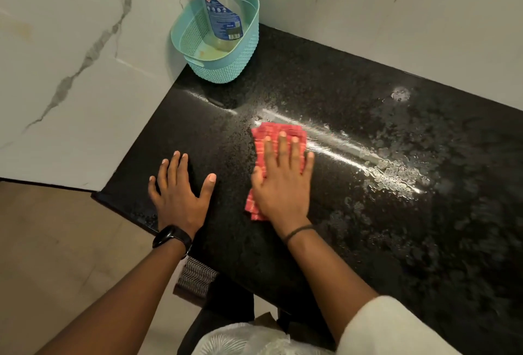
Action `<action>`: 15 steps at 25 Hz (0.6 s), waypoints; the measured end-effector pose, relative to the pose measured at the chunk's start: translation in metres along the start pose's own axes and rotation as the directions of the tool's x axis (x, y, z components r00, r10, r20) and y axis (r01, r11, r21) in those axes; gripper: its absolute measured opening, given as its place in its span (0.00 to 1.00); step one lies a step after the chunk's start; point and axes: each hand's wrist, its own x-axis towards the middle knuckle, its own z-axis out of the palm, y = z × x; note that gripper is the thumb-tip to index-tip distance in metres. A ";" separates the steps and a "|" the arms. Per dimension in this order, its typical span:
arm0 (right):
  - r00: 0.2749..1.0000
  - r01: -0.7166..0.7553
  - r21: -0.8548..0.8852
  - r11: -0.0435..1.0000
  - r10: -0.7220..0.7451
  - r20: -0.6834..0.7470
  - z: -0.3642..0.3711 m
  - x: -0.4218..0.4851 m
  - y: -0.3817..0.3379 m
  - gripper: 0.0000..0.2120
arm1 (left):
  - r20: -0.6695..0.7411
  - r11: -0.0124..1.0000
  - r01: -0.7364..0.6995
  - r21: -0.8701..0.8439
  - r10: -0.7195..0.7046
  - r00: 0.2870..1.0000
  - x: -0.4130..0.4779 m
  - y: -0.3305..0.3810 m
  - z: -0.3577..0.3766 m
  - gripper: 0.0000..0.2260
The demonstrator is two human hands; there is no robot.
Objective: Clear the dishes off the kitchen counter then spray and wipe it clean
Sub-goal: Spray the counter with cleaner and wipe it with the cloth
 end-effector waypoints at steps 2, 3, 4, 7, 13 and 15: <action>0.995 0.100 0.006 0.995 -0.100 -0.011 0.000 0.032 -0.017 0.33 | -0.012 1.000 0.002 -0.001 -0.002 1.000 0.000 0.000 0.001 0.37; 0.993 0.115 0.007 0.993 -0.115 -0.012 -0.003 0.053 -0.018 0.33 | -0.016 1.000 0.000 -0.005 -0.001 1.000 0.000 0.001 0.001 0.37; 0.994 0.112 0.007 0.994 -0.112 -0.008 -0.008 0.074 -0.013 0.33 | -0.018 1.000 -0.004 -0.009 0.004 1.000 0.000 0.001 0.001 0.37; 0.999 0.022 0.003 1.000 -0.022 -0.029 -0.022 0.123 0.024 0.32 | -0.019 1.000 -0.018 -0.013 0.017 1.000 0.000 0.000 0.001 0.37; 0.968 -0.226 0.060 0.972 0.231 -0.094 -0.027 0.045 0.087 0.31 | -0.008 1.000 -0.020 -0.018 0.020 1.000 0.000 0.000 0.001 0.36; 0.973 -0.222 0.040 0.974 0.224 -0.057 -0.017 -0.009 0.067 0.32 | -0.003 1.000 -0.019 -0.017 0.019 1.000 0.000 0.001 0.001 0.36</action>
